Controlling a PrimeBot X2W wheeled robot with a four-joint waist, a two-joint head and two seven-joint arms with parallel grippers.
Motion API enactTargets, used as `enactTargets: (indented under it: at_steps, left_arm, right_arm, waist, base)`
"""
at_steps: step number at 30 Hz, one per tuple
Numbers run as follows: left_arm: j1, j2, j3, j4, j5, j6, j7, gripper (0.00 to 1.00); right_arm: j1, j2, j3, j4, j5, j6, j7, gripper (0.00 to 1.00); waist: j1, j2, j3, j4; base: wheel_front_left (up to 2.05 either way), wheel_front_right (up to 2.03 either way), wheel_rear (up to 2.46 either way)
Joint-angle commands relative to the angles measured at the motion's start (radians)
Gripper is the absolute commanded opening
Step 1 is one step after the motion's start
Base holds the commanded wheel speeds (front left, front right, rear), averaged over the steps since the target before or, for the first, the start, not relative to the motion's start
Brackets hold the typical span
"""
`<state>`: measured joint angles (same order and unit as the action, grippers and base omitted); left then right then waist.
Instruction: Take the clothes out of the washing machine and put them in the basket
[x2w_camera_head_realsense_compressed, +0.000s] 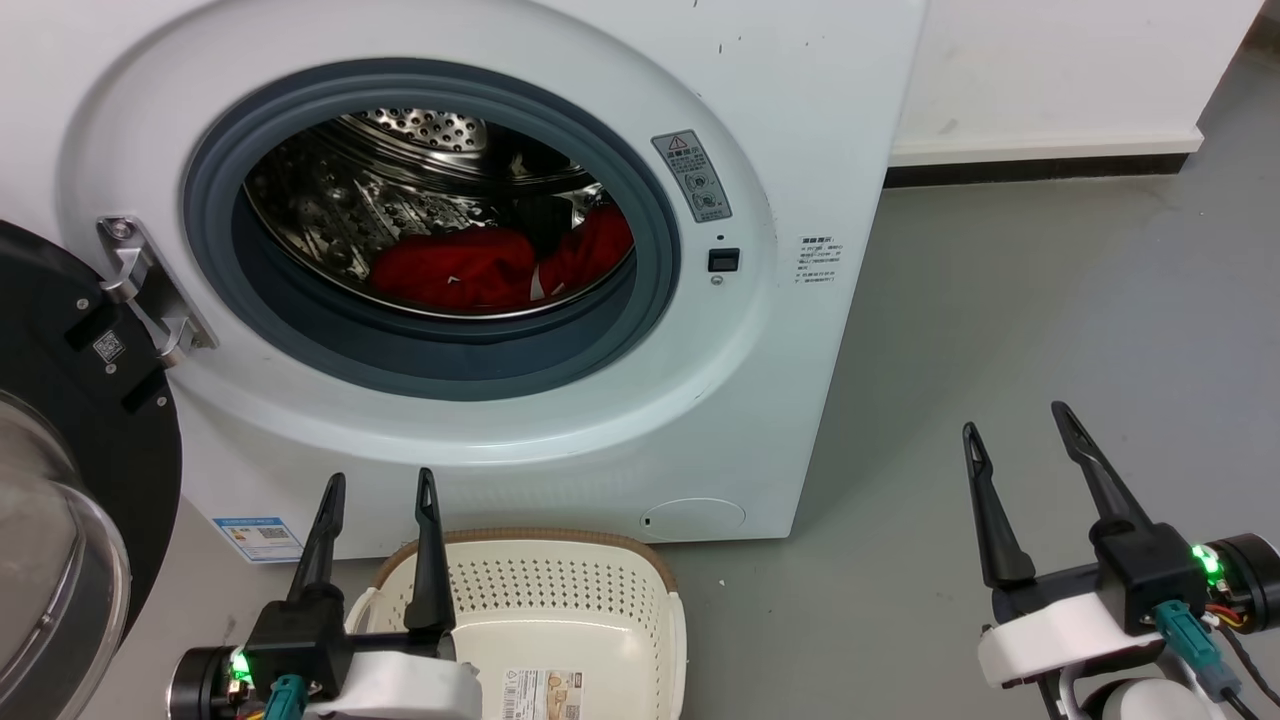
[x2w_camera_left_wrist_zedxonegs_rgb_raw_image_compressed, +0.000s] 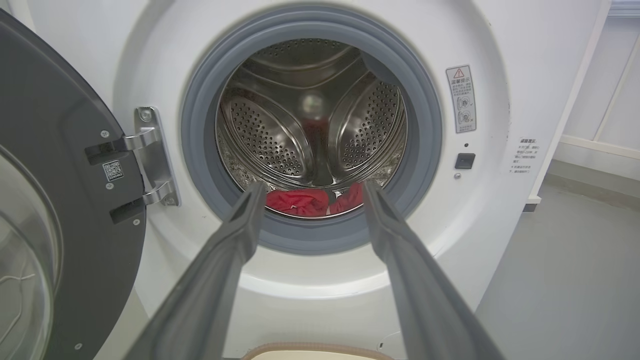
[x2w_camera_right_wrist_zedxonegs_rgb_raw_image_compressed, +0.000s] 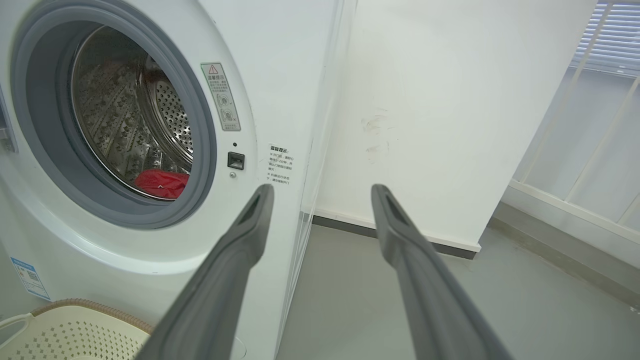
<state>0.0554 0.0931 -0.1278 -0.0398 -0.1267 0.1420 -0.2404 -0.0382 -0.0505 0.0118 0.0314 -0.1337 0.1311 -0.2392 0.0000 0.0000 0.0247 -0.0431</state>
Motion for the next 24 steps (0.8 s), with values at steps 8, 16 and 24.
enactTargets:
  at_steps: [8,16,24]
  left_arm:
    - [0.019,-0.028,0.054,-0.023,0.010,-0.083,-0.021,1.00]
    - [0.023,-0.041,0.081,0.001,0.049,-0.136,-0.025,1.00]
    - [0.017,-0.043,0.083,0.030,0.041,-0.141,-0.025,1.00]
  right_arm:
    - [0.011,0.001,-0.016,0.007,-0.016,-0.001,-0.020,1.00]
    - [0.006,0.001,-0.028,0.035,0.041,-0.001,-0.026,1.00]
    - [0.004,0.001,-0.030,0.049,0.059,-0.001,-0.026,1.00]
  waist:
    - [0.0000,0.0000,0.006,-0.001]
    - [0.0000,0.0000,0.008,-0.002]
    - [0.0000,0.0000,0.009,-0.002]
  base:
    - [0.00,0.00,0.00]
    - [0.00,0.00,0.00]
    - [0.00,0.00,0.00]
